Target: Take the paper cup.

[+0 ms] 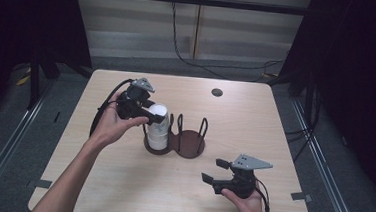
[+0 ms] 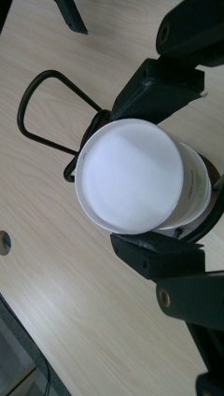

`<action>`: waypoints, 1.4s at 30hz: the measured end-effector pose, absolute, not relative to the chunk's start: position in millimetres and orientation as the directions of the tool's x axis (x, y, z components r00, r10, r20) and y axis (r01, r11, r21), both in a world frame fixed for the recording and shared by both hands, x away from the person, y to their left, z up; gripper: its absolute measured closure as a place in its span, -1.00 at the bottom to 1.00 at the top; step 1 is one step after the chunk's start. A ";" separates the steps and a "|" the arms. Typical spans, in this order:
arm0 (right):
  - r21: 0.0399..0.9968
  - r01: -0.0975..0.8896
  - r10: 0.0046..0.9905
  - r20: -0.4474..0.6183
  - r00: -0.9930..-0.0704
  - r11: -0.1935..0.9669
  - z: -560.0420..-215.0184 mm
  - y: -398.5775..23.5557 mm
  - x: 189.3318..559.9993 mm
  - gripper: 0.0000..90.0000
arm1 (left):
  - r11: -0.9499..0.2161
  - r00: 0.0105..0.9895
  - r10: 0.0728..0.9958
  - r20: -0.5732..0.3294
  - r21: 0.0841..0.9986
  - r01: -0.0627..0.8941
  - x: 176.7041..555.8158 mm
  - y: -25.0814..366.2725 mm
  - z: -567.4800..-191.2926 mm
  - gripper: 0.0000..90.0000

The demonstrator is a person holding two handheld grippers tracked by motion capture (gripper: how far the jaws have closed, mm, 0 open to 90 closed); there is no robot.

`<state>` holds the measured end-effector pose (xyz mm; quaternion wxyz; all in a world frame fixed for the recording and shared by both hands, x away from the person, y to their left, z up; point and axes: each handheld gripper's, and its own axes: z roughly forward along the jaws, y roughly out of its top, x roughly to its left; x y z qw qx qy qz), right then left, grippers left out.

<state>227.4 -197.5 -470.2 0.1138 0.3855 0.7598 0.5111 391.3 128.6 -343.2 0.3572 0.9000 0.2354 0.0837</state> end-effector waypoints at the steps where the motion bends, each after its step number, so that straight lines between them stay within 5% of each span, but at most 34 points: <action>1: 0.864 0.469 0.702 0.221 -0.677 0.180 -470.2 -197.5 227.4 -0.49 | -0.634 0.875 0.484 -0.018 0.682 0.364 391.3 128.6 -343.2 -0.18; 42: 0.860 0.476 0.701 0.226 -0.677 0.182 -471.3 -195.4 228.2 -0.50 | -0.503 0.845 0.532 -0.060 0.780 0.372 382.5 153.4 -310.9 -0.17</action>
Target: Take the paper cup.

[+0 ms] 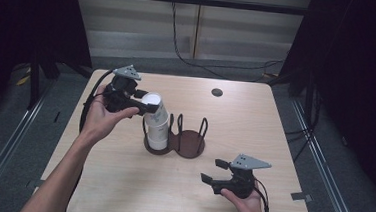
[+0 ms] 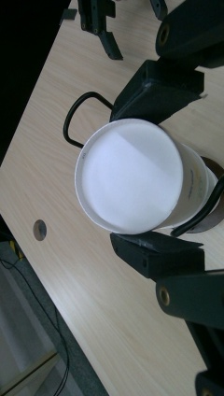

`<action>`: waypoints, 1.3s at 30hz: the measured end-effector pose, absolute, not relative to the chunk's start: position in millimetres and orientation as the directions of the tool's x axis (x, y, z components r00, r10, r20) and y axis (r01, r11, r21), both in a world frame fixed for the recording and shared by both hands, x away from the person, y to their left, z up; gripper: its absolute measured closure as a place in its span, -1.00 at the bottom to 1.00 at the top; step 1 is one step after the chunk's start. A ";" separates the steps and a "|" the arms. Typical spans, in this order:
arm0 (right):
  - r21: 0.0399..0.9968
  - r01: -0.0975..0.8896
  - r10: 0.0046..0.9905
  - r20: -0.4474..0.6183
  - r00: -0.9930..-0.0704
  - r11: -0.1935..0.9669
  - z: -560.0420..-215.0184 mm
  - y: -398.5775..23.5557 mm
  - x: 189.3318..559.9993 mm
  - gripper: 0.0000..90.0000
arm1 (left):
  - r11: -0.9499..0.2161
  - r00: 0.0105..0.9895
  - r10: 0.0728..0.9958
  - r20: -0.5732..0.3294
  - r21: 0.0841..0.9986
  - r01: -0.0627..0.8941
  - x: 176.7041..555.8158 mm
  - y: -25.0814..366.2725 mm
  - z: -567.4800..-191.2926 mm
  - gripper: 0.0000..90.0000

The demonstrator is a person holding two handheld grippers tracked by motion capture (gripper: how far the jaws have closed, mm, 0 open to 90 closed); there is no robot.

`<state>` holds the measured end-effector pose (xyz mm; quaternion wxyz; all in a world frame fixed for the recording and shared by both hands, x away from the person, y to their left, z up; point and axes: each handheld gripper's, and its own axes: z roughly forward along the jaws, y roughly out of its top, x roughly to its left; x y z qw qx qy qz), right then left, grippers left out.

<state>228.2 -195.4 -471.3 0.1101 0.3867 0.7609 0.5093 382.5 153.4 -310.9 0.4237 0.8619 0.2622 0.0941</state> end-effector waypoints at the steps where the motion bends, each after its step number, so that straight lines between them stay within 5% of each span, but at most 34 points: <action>1: 0.860 0.476 0.701 0.227 -0.677 0.182 -471.3 -195.4 228.2 -0.50 | -0.504 0.846 0.531 -0.056 0.782 0.368 382.0 154.7 -309.4 -0.17; 26: 0.860 0.478 0.700 0.229 -0.676 0.180 -472.0 -194.0 229.0 -0.50 | -0.498 0.899 0.438 -0.017 0.828 0.258 341.1 166.1 -289.9 -0.16; 39: 0.867 0.471 0.689 0.242 -0.684 0.163 -471.2 -193.2 228.4 -0.53 | -0.492 0.929 0.366 -0.048 0.838 0.237 323.9 167.8 -312.1 -0.16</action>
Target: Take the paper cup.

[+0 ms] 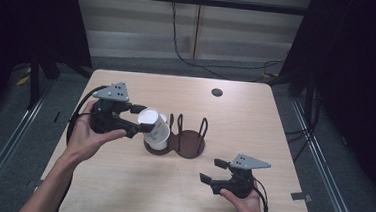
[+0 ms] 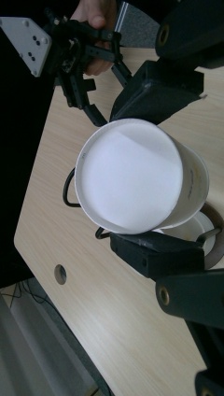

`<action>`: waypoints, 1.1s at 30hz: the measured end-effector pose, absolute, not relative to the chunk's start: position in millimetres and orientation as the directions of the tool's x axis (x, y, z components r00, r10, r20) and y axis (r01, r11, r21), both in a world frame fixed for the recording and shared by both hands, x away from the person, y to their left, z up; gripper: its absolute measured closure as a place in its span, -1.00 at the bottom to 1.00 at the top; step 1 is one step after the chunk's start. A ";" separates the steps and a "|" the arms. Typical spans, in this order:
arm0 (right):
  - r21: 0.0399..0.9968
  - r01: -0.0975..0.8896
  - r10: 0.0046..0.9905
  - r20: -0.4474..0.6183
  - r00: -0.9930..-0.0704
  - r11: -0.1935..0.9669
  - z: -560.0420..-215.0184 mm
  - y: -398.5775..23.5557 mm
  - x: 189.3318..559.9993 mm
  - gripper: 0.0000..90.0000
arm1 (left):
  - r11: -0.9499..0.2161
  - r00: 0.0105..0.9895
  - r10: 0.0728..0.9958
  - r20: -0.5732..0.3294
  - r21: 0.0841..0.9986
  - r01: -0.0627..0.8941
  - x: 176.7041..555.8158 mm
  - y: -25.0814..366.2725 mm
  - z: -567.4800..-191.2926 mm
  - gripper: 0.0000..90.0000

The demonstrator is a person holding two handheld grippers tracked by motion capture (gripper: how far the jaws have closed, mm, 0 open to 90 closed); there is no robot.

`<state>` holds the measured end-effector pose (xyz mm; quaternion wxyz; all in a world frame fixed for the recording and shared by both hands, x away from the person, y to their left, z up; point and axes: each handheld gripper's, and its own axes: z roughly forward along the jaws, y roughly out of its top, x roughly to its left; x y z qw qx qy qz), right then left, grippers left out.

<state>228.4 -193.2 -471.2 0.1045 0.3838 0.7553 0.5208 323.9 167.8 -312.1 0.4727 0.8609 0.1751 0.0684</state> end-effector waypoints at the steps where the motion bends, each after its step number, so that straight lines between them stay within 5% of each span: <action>1: 0.868 0.470 0.690 0.242 -0.683 0.161 -470.9 -193.0 228.2 -0.53 | -0.491 0.930 0.365 -0.047 0.839 0.235 321.4 167.9 -313.6 -0.16; 33: 0.887 0.400 0.562 0.213 -0.799 0.233 -449.5 -145.8 231.3 -0.70 | -0.508 0.940 0.317 -0.126 0.814 0.281 312.7 167.5 -363.9 -0.17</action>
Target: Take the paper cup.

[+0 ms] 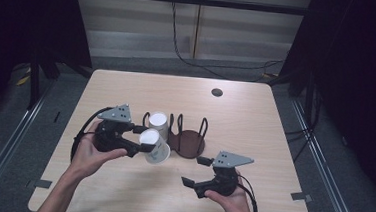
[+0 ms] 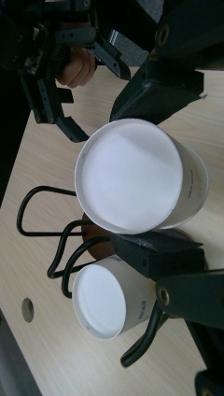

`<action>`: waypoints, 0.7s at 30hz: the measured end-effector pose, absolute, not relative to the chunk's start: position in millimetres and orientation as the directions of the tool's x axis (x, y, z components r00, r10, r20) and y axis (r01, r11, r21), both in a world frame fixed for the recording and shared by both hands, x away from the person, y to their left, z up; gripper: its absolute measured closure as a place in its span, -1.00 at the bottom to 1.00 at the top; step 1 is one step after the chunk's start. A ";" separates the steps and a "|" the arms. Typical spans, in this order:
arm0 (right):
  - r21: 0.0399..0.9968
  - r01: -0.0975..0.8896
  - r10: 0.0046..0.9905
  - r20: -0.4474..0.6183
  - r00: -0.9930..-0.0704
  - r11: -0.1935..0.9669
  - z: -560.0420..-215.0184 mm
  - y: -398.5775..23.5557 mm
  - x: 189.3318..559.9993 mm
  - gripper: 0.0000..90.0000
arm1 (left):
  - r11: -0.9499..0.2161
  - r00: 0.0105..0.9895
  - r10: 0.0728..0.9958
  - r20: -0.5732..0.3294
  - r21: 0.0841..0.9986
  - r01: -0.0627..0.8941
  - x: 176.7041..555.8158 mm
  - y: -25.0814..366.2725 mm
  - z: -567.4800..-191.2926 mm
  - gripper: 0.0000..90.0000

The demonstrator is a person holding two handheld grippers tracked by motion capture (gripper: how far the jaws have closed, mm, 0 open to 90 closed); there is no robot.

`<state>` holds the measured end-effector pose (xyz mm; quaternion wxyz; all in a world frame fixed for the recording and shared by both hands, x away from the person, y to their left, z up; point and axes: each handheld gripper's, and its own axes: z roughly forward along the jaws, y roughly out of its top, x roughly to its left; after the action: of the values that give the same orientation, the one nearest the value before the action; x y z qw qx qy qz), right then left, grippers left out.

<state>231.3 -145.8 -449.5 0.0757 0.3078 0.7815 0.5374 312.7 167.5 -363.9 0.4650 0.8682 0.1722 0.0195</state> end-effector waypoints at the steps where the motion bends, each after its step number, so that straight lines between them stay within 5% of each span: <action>1: 0.887 0.395 0.557 0.208 -0.804 0.240 -447.6 -142.3 232.6 -0.70 | -0.508 0.941 0.314 -0.127 0.814 0.280 312.1 167.2 -364.8 -0.17; 21: 0.926 0.308 0.467 0.179 -0.866 0.217 -422.1 -99.2 253.1 -0.68 | -0.496 0.956 0.245 -0.160 0.827 0.265 301.8 164.8 -361.2 -0.17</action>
<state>253.1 -99.2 -422.1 0.0691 0.2492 0.7772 0.5737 301.8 164.8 -361.2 0.4797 0.8649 0.1473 -0.0105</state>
